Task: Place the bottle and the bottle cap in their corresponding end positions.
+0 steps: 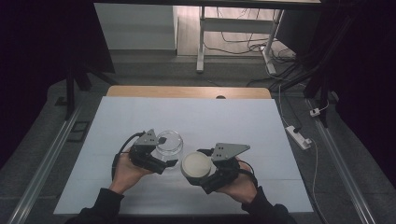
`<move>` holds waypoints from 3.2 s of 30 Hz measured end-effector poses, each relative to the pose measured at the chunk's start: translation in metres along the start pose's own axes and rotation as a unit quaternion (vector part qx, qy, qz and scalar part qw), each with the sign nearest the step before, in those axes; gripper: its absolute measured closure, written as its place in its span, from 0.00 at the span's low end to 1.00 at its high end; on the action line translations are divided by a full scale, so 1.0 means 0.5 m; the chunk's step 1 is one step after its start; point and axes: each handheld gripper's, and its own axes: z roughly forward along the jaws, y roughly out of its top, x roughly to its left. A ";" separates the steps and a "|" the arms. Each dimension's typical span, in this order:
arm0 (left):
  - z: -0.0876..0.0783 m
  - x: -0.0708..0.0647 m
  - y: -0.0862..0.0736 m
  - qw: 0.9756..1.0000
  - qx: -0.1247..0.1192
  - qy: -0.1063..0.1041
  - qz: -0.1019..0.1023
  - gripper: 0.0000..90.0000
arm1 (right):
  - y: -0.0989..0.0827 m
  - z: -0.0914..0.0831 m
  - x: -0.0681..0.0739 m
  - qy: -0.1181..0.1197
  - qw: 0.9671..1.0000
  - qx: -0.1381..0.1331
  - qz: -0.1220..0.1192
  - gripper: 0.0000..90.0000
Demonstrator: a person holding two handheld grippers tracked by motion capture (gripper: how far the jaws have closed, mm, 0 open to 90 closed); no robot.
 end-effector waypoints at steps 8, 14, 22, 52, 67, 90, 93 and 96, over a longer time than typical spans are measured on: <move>0.006 0.010 0.016 1.000 0.000 0.007 0.003 0.09 | -0.024 -0.008 0.005 -0.011 1.000 0.005 0.005 0.08; 0.018 0.023 0.032 1.000 -0.005 0.009 0.001 0.09 | -0.038 -0.008 0.009 -0.011 1.000 0.005 0.011 0.08; 0.036 0.040 0.049 1.000 -0.006 0.010 -0.003 0.09 | -0.047 0.004 0.020 -0.007 1.000 0.012 0.010 0.08; 0.122 0.101 0.112 1.000 -0.009 0.019 -0.002 0.09 | -0.076 0.053 0.028 -0.016 1.000 0.023 -0.001 0.08; 0.168 0.137 0.110 1.000 -0.005 0.021 -0.006 0.09 | -0.094 0.087 0.019 -0.018 0.999 0.041 0.001 0.08; 0.214 0.181 0.088 0.999 0.006 0.034 -0.016 0.09 | -0.133 0.142 -0.011 -0.028 0.997 0.069 0.008 0.08; 0.219 0.188 0.080 0.999 0.006 0.037 -0.023 0.09 | -0.136 0.146 -0.013 -0.029 0.997 0.073 0.008 0.08; 0.224 0.191 0.075 0.999 0.008 0.039 -0.024 0.09 | -0.141 0.151 -0.018 -0.032 0.996 0.078 0.007 0.08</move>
